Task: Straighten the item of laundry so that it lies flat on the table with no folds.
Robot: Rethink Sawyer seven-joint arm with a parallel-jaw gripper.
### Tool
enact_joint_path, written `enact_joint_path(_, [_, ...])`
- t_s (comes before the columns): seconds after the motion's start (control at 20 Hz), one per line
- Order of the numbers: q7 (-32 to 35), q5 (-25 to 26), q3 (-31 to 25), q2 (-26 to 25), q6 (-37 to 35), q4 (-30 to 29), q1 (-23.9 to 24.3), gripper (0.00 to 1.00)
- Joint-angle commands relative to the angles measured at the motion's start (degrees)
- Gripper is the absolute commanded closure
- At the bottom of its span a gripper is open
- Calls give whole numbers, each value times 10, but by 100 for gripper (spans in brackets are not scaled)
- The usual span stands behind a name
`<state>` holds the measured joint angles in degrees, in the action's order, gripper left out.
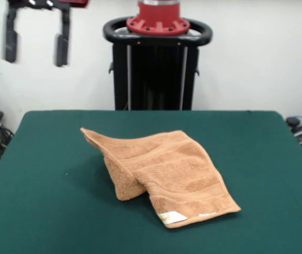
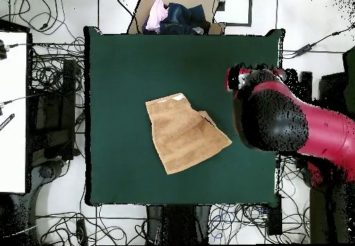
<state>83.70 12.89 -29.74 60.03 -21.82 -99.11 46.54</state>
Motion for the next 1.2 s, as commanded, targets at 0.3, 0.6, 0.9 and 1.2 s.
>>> enact_joint_path(0.3, [36, -6, -7, -9, -26, -129, -34, 0])
enact_joint_path(0.6, [2, -49, -22, -44, -209, -116, -42, 0])
enact_joint_path(0.9, [17, -60, -27, -48, -214, -130, -41, 0])
enact_joint_path(1.2, [13, -68, -36, -64, -197, -123, -36, 0])
